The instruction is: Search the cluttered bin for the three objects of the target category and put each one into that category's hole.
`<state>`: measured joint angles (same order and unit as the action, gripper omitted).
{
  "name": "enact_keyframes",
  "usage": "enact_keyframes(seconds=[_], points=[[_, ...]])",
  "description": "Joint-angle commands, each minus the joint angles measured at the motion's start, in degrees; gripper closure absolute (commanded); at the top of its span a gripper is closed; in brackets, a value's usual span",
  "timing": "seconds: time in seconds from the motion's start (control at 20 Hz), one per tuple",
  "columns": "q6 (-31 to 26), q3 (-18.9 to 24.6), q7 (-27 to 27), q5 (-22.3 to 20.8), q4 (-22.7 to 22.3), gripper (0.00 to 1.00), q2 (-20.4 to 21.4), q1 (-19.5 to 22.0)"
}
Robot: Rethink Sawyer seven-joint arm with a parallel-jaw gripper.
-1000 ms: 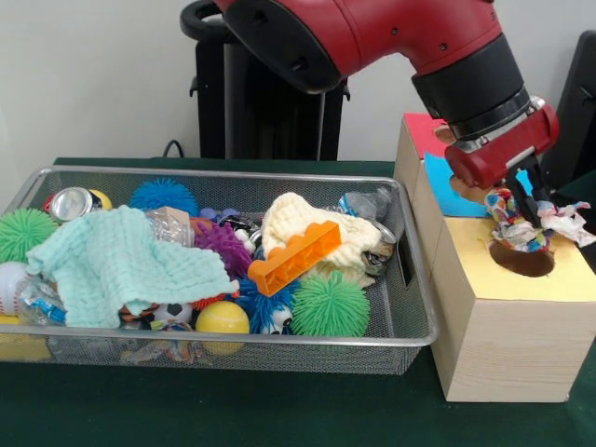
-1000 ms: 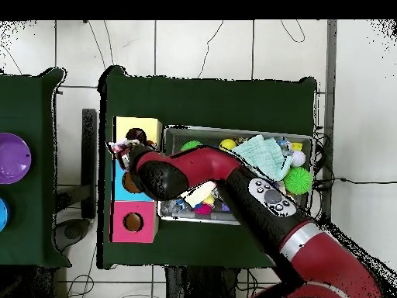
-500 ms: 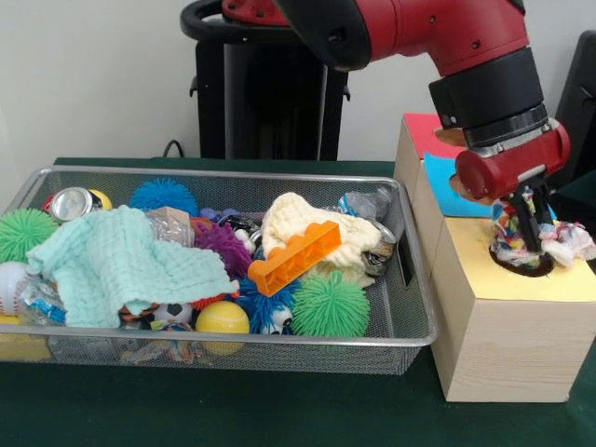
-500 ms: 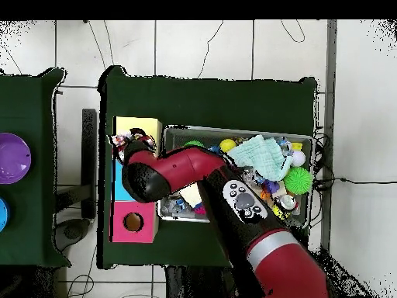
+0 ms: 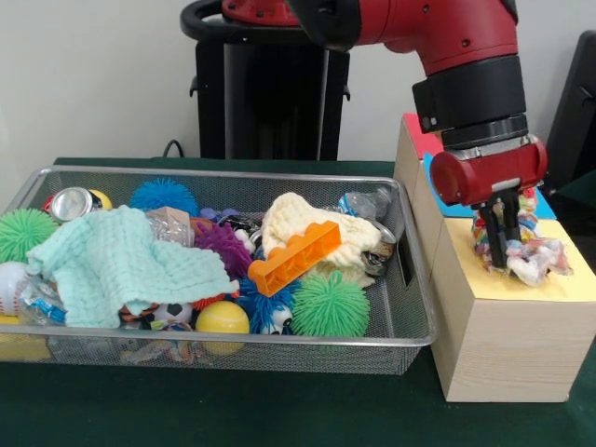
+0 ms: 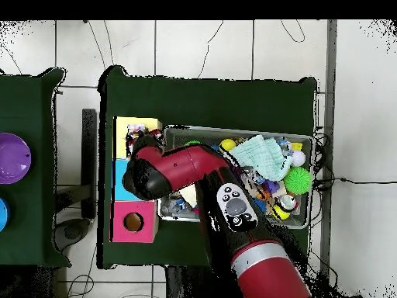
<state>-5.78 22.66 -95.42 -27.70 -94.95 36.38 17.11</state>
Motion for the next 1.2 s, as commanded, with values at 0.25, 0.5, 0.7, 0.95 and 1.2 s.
enact_keyframes(seconds=[0.25, 0.5, 0.7, 0.95, 1.2], points=[[-13.58, -6.31, -5.49, 4.87, 4.77, 1.00, -4.90, 0.63], [-15.58, -1.45, -1.49, 6.39, 2.59, 1.00, -5.87, 3.96], [-17.21, 1.67, 0.63, 7.49, 0.77, 1.00, -5.69, 6.34], [-18.46, 4.39, 1.67, 7.98, 0.09, 1.00, -5.44, 7.90], [-17.18, 9.03, 2.66, 7.99, -1.26, 1.00, -5.02, 10.94]])
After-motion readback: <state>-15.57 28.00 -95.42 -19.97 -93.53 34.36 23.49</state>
